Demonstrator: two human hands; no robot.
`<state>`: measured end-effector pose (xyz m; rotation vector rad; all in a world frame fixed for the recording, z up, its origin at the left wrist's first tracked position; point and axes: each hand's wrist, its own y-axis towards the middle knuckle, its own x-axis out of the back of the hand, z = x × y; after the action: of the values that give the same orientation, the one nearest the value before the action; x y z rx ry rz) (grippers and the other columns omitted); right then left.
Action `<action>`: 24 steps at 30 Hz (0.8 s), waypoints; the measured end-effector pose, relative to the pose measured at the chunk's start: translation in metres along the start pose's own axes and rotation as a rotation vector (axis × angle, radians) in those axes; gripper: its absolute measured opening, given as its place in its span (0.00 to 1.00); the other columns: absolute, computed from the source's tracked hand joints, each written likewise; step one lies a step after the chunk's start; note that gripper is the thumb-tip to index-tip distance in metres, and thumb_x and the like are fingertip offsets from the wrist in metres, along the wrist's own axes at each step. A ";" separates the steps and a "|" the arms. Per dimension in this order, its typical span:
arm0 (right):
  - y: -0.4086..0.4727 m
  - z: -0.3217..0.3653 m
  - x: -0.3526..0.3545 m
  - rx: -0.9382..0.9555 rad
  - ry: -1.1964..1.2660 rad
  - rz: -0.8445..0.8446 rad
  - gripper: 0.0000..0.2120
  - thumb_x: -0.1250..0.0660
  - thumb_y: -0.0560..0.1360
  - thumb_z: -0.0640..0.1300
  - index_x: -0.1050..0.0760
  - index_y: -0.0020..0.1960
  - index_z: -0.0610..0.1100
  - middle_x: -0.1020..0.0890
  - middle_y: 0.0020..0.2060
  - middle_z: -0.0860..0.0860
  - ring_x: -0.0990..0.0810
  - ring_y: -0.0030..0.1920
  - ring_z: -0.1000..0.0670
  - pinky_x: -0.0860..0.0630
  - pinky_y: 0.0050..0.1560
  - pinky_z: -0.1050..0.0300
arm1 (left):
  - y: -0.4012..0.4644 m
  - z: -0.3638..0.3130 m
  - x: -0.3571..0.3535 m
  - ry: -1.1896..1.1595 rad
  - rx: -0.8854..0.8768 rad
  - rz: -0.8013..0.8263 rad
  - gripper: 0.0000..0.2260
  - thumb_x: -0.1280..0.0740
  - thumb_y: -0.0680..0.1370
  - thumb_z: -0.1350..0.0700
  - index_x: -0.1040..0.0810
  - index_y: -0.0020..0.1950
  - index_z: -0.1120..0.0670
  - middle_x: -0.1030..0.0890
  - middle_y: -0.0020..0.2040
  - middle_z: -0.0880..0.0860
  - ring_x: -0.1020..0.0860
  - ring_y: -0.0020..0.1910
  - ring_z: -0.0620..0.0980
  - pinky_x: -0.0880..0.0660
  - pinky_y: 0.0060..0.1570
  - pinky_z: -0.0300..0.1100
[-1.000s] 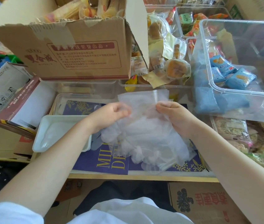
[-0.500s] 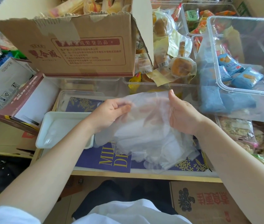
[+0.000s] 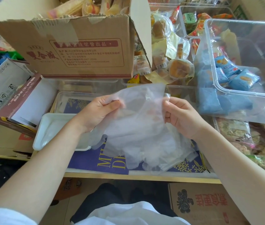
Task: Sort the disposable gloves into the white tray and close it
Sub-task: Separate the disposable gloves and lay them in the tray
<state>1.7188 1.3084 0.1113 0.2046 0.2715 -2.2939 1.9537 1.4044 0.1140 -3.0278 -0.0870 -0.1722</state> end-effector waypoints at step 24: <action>0.009 0.021 -0.017 0.157 -0.475 -0.400 0.20 0.34 0.76 0.45 0.31 0.38 0.28 0.33 0.30 0.44 0.39 0.32 0.48 0.41 0.32 0.57 | 0.003 -0.016 -0.007 0.074 0.090 0.031 0.08 0.35 0.70 0.49 0.16 0.35 0.46 0.20 0.33 0.43 0.24 0.33 0.38 0.30 0.35 0.29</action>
<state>1.7354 1.3088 0.1343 -0.3461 -0.1256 -2.6723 1.9456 1.3990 0.1289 -2.9276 -0.0400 -0.2704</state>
